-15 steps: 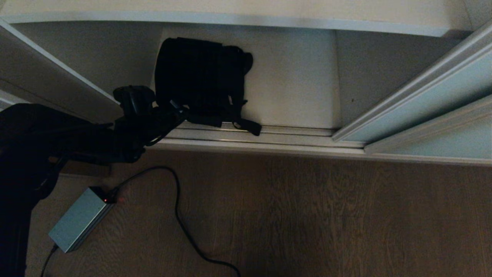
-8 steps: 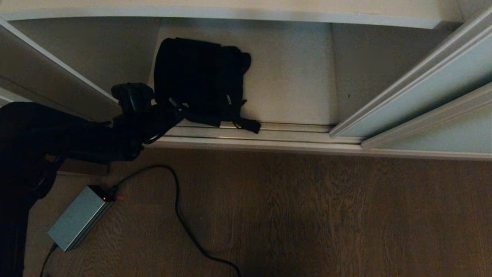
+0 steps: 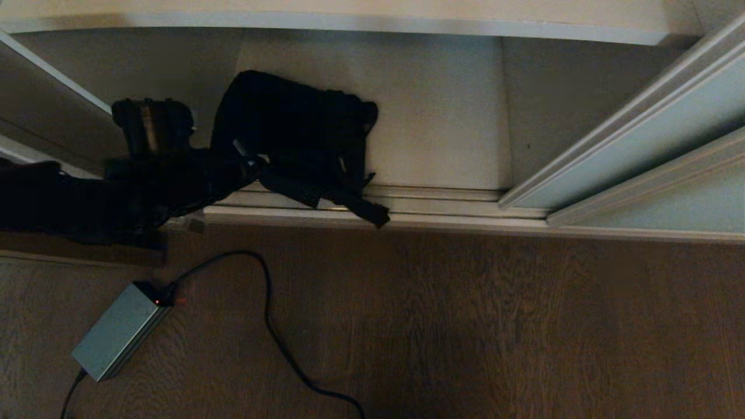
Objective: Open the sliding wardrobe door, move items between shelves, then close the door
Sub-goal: Place the bag on the higher shelf
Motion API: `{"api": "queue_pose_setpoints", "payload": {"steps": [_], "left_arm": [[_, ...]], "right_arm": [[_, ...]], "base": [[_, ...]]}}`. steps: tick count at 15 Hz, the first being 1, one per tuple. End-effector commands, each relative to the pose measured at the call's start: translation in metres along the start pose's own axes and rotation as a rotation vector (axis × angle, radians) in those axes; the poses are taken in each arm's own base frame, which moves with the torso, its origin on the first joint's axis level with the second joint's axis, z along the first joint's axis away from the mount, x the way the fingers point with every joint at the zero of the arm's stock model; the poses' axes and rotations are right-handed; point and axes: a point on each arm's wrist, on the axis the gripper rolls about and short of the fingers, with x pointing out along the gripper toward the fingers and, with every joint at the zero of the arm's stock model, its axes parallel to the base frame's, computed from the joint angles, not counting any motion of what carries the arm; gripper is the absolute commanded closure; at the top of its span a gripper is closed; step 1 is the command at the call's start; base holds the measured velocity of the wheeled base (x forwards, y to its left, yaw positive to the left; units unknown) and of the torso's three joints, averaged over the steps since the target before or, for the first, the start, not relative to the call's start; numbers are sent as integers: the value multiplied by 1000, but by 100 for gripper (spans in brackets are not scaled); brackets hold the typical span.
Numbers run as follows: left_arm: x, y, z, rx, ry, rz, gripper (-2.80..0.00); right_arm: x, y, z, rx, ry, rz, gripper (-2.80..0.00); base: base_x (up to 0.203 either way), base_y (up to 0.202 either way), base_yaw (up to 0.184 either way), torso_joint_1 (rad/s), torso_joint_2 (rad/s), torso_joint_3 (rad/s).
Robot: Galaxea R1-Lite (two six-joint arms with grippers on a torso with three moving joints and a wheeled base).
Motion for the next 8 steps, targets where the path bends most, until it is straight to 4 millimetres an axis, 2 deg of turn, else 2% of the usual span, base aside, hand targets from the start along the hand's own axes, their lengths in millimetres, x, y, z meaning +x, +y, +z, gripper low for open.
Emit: {"api": "queue_pose_setpoints", "payload": {"steps": [1,5,8], "left_arm": [[-59,-27,21,19,-45,-30,0],[-132,-45,27,61,-16,-6,0],[-183,-49,21,60,50,36,0]], "right_arm": [[0,0,0,0,-2,2,0],[0,0,0,0,-3,1,0],[0,0,0,0,-2,1,0]], "base": [[0,0,0,0,0,0],[0,0,0,0,0,0],[0,0,0,0,0,0]]}}
